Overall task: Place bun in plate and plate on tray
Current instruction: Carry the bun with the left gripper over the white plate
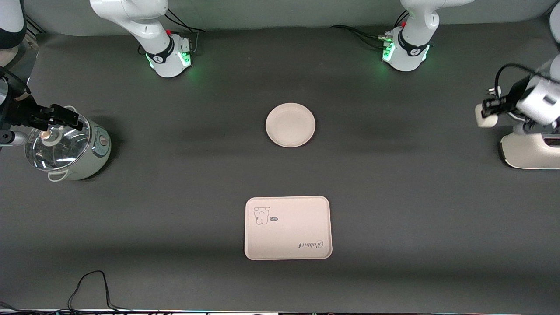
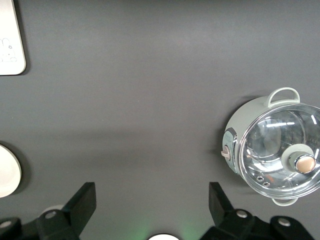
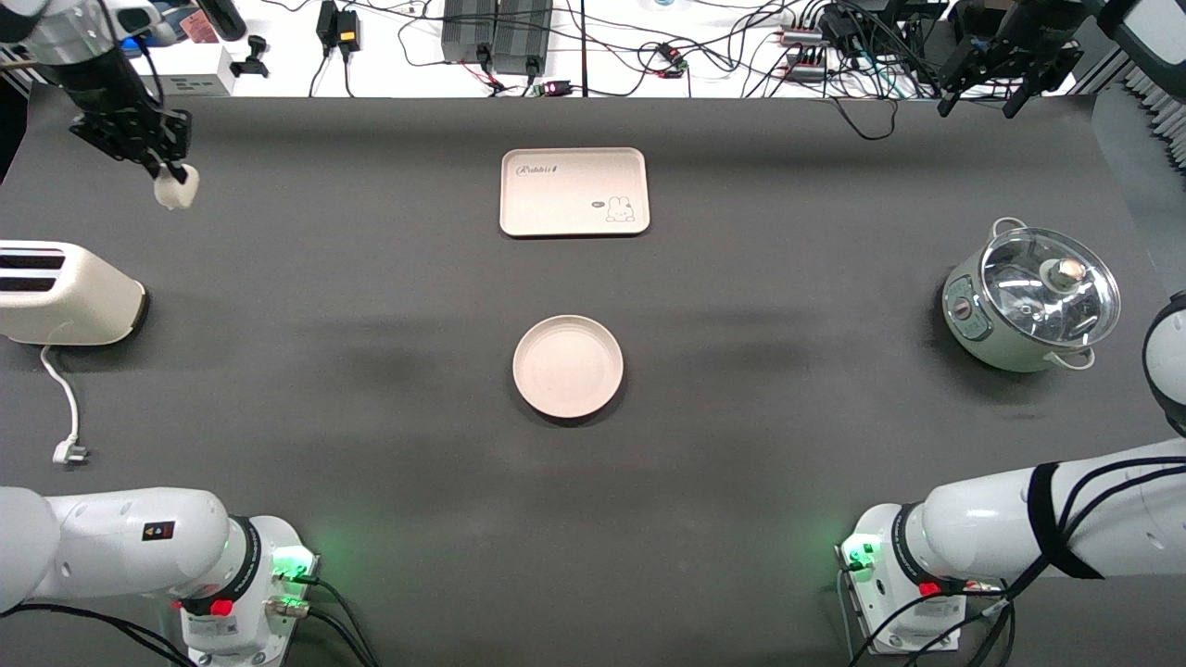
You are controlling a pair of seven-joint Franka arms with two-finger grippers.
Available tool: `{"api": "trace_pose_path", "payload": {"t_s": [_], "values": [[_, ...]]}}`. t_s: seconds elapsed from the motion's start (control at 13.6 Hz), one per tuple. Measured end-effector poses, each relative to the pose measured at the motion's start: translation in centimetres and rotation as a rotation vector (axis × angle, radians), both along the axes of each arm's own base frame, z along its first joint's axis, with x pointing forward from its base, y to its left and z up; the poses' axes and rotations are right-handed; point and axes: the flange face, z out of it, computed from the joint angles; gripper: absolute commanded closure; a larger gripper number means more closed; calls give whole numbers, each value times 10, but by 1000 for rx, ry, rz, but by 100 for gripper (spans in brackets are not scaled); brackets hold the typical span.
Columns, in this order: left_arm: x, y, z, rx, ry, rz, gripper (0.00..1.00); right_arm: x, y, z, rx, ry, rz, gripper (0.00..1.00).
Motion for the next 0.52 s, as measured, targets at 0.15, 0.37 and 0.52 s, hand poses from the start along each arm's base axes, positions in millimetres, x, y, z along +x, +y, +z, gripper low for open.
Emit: {"api": "trace_pose_path", "payload": {"t_s": [0.15, 0.37, 0.52], "values": [[-11, -11, 15, 2, -14, -13, 76, 0, 0, 0, 0, 0, 0, 0], [-15, -83, 17, 27, -26, 17, 76, 0, 0, 0, 0, -1, 0, 0], [-23, -166, 9, 18, -26, 51, 76, 0, 0, 1, 0, -1, 1, 0]]}}
